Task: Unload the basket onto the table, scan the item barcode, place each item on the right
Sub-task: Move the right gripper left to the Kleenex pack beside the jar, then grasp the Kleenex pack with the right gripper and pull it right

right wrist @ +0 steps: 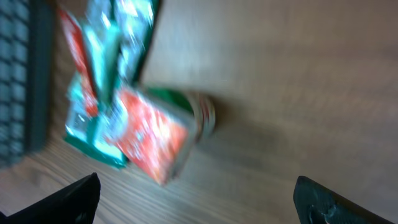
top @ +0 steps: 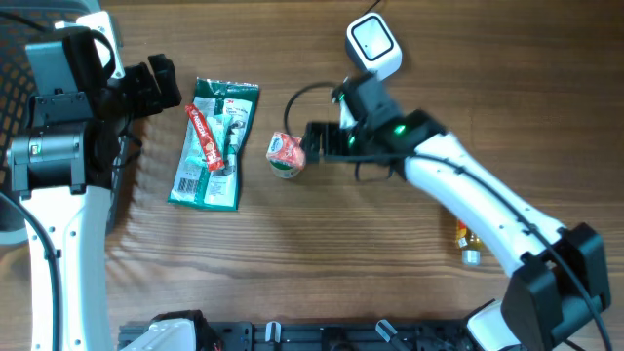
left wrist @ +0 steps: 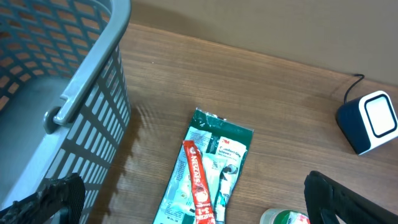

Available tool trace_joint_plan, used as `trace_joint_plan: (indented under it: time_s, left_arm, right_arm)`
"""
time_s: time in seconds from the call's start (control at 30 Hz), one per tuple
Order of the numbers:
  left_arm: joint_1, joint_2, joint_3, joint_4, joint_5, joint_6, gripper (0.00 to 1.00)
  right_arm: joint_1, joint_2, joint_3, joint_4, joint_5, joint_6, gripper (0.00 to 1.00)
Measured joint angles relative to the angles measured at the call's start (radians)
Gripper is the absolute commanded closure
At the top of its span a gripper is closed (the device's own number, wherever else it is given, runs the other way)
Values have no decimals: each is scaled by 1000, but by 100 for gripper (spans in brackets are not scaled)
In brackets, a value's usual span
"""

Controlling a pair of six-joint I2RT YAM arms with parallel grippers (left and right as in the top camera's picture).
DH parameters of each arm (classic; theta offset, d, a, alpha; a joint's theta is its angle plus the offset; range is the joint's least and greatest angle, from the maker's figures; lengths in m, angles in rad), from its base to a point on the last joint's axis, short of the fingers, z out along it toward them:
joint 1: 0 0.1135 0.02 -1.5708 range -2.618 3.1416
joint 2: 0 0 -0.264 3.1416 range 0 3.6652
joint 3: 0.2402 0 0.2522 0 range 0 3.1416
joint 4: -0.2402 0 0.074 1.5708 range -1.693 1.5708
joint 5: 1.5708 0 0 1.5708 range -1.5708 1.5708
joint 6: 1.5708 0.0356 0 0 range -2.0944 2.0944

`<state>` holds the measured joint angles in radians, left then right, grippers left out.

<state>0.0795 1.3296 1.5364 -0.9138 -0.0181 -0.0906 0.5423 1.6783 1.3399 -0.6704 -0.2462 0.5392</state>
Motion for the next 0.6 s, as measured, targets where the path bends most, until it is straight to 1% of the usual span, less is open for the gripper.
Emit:
trace_joint_plan:
  time_s: [0.1,0.27,0.33,0.37,0.4,0.47,0.5,0.53,0.57,0.6]
  left_arm:
    - [0,0,0,0,0,0,0]
    - [0,0,0,0,0,0,0]
    - [0,0,0,0,0,0,0]
    - [0,0,0,0,0,0,0]
    - [0,0,0,0,0,0,0]
    - [0,0,0,0,0,0,0]
    - [0,0,0,0,0,0,0]
    - [0,0,0,0,0,0,0]
    - [0,0,0,0,0,0,0]
    - [0,0,0,0,0,0,0]
  right_arm:
    - [-54,0,54,12,-17,-31,0]
    - [-43,24,55,54,-43,-92,2]
    - [-26,69,55,85,-50,-103,10]
    - [-20,88,55,93,-53,-109,18]
    - [-11,116,55,105,-55,-113,23]
    - [7,159,55,111,-61,-117,28]
    - [15,180,55,111,-64,-118,33]
    - [23,196,55,121,-66,-114,41]
    - [26,203,55,132,-68,-108,45]
    - [28,212,55,146,-70,-101,54]
